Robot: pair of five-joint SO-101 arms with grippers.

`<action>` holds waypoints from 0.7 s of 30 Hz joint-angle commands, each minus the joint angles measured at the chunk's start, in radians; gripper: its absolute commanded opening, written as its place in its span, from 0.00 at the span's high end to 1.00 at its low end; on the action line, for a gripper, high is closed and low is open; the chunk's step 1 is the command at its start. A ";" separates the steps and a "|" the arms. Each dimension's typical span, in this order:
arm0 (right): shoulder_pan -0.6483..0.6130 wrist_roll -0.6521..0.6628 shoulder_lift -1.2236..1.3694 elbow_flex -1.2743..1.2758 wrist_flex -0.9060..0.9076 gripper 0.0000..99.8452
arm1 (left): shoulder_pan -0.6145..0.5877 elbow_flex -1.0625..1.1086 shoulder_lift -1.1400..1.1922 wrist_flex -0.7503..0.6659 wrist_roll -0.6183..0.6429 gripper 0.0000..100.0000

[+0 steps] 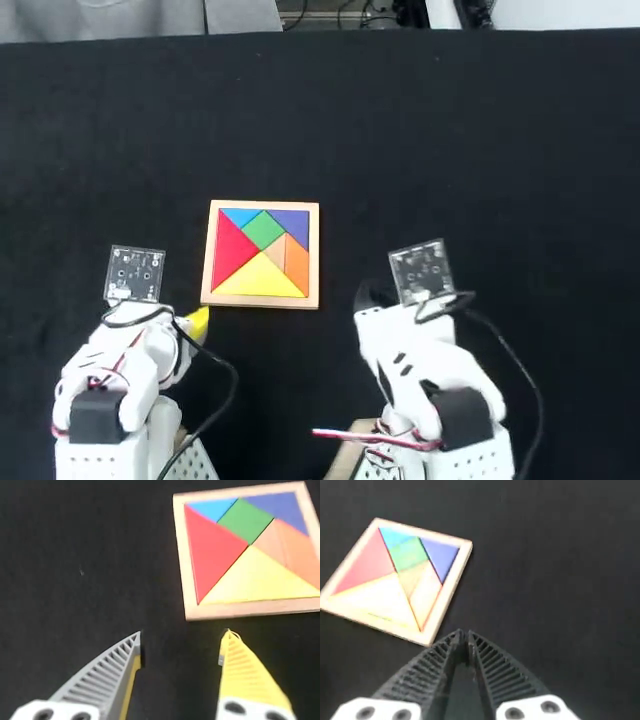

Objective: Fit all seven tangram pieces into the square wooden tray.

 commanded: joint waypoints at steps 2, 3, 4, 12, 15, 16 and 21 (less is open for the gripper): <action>-0.015 -0.104 -0.084 0.087 0.005 0.99 | -0.005 0.054 -0.002 -0.026 0.080 0.81; -0.015 -0.143 -0.084 0.110 0.005 0.99 | -0.004 0.059 -0.002 -0.031 0.080 0.83; -0.015 -0.175 -0.084 0.136 0.005 0.99 | -0.002 0.065 -0.002 -0.038 0.084 0.86; -0.017 -0.215 -0.085 0.245 0.021 0.99 | -0.013 0.217 0.000 -0.112 0.078 0.97; -0.018 -0.215 -0.085 0.245 0.021 0.99 | -0.007 0.203 0.000 -0.100 0.077 0.97; -0.020 -0.213 -0.085 0.245 0.021 0.99 | -0.004 0.205 0.000 -0.101 0.078 0.97; -0.017 -0.172 -0.085 0.245 0.020 0.99 | -0.013 0.257 -0.002 -0.120 0.078 0.97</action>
